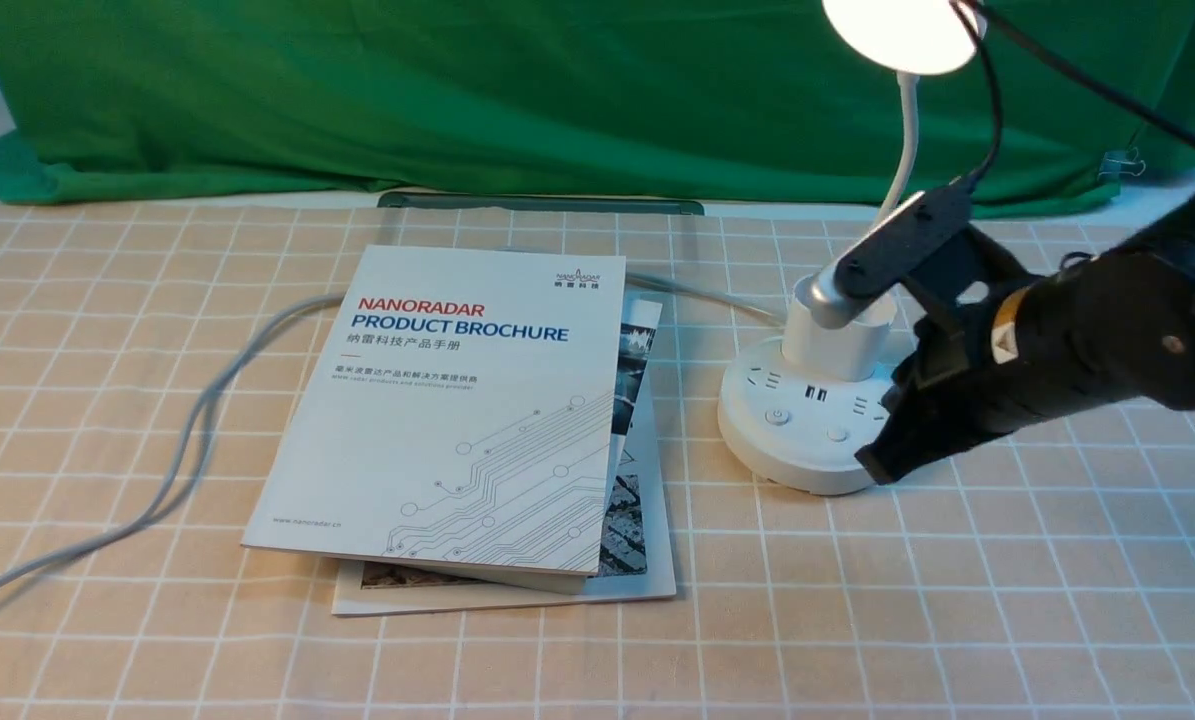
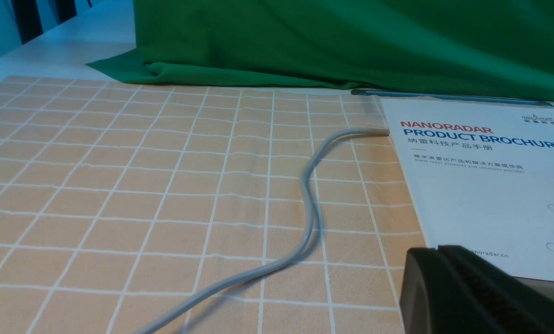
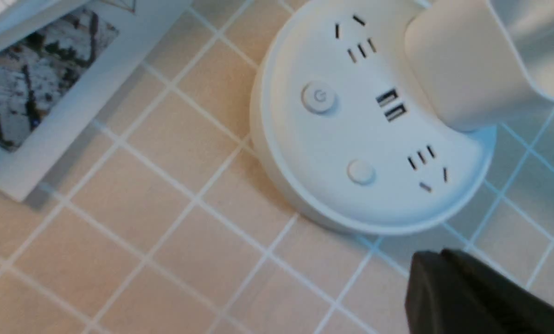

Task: Turn on the table lamp on the light coffee tablecloth with your hand.

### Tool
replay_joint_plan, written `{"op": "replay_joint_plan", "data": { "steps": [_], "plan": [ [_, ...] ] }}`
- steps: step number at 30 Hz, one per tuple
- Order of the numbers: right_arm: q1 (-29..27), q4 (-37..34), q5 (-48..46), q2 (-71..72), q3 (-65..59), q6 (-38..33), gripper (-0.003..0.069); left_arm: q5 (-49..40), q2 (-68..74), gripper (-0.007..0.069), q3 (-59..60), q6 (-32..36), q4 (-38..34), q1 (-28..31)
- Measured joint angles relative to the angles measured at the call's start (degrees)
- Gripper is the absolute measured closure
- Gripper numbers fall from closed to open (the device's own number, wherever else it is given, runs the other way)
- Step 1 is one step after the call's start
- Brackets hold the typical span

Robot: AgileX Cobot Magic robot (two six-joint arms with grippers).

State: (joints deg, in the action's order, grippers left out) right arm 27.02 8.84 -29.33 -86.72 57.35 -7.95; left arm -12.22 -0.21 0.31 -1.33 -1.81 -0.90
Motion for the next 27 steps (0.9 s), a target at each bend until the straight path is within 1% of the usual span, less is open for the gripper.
{"op": "replay_joint_plan", "data": {
  "steps": [3, 5, 8, 9, 10, 12, 14, 16, 17, 19, 23, 27],
  "plan": [
    [0.0, 0.0, 0.66, 10.83, -6.53, 2.75, 0.0628, 0.0, 0.0, 0.0603, 0.0, 0.0, 0.0, 0.0],
    [0.0, 0.0, 1.21, 13.68, -8.02, 3.31, 0.0628, 0.0, 0.0, 0.0603, 0.0, 0.0, 0.0, 0.0],
    [0.0, -0.4, 3.83, 26.29, -14.07, 4.2, 0.0628, 0.0, 0.0, 0.0603, 0.0, 0.0, 0.0, 0.0],
    [0.0, -0.51, 4.0, 27.01, -14.36, 4.2, 0.0628, 0.0, 0.0, 0.0603, 0.0, 0.0, 0.0, 0.0],
    [0.0, -0.89, 5.17, 32.62, -16.72, 4.64, 0.0628, 0.0, 0.0, 0.0603, 0.0, 0.0, 0.0, 0.0],
    [0.0, -1.1, 5.93, 37.4, -18.58, 5.74, 0.0628, 0.0, 0.0, 0.0603, 0.0, 0.0, 0.0, 0.0],
    [0.0, -1.24, 6.16, 44.9, -21.62, 9.55, 0.0626, 0.0, 0.0, 0.0603, 0.0, 0.0, 0.0, 0.0],
    [0.0, -1.29, 7.25, 50.67, -23.75, 10.78, 0.0624, 0.0, 0.0, 0.0603, 0.0, 0.0, 0.0, 0.0],
    [0.0, -1.29, 7.42, 51.24, -23.98, 10.79, 0.0624, 0.0, 0.0, 0.0603, 0.0, 0.0, 0.0, 0.0],
    [0.0, -1.29, 9.39, 57.58, -26.92, 11.27, 0.062, 0.0, 0.0, 0.0603, 0.0, 0.0, 0.0, 0.0],
    [0.0, -1.29, 15.27, 66.64, -33.23, 11.18, 0.0613, 0.0, 0.0, 0.0603, 0.0, 0.0, 0.0, 0.0],
    [0.0, -1.35, 19.89, 71.89, -38.79, 11.37, 0.0604, 0.0, 0.0, 0.0603, 0.0, 0.0, 0.0, 0.0]
  ]
}}
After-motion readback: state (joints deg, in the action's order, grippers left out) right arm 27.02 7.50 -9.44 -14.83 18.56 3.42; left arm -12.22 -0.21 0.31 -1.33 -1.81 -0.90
